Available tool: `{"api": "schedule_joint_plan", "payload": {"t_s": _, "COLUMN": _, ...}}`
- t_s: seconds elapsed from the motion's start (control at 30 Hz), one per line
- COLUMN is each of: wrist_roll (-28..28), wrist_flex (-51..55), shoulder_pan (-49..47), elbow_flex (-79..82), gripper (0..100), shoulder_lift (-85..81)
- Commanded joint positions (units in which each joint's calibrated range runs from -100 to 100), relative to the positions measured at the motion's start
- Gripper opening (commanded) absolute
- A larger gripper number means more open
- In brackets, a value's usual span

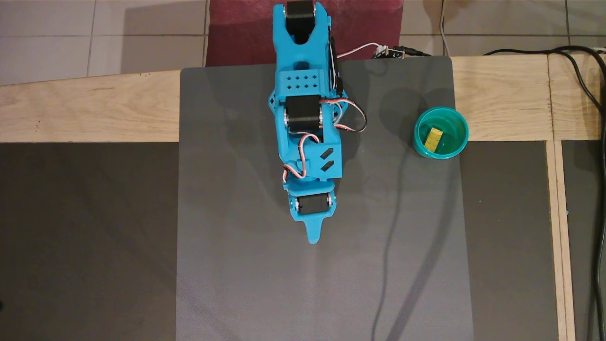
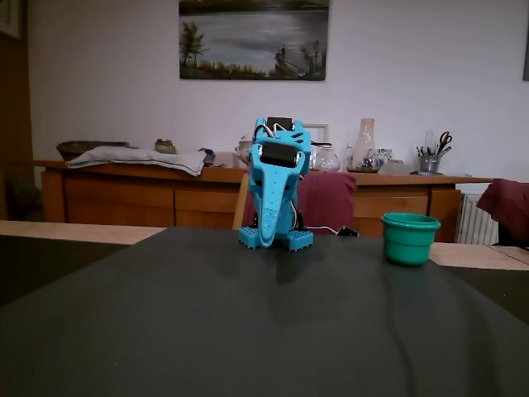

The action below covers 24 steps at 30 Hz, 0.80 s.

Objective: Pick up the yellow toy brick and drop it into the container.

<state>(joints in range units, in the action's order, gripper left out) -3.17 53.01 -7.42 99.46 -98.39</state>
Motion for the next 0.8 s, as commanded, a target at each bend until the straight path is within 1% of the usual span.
{"api": "schedule_joint_plan", "payload": {"t_s": 0.0, "wrist_roll": -0.17, "wrist_flex": 0.34, "shoulder_pan": 0.04, "elbow_flex": 0.27, "gripper": 0, "shoulder_lift": -0.43}}
{"api": "schedule_joint_plan", "payload": {"t_s": 0.77, "wrist_roll": -0.38, "wrist_flex": 0.43, "shoulder_pan": -0.12, "elbow_flex": 0.27, "gripper": 0, "shoulder_lift": -0.43}}
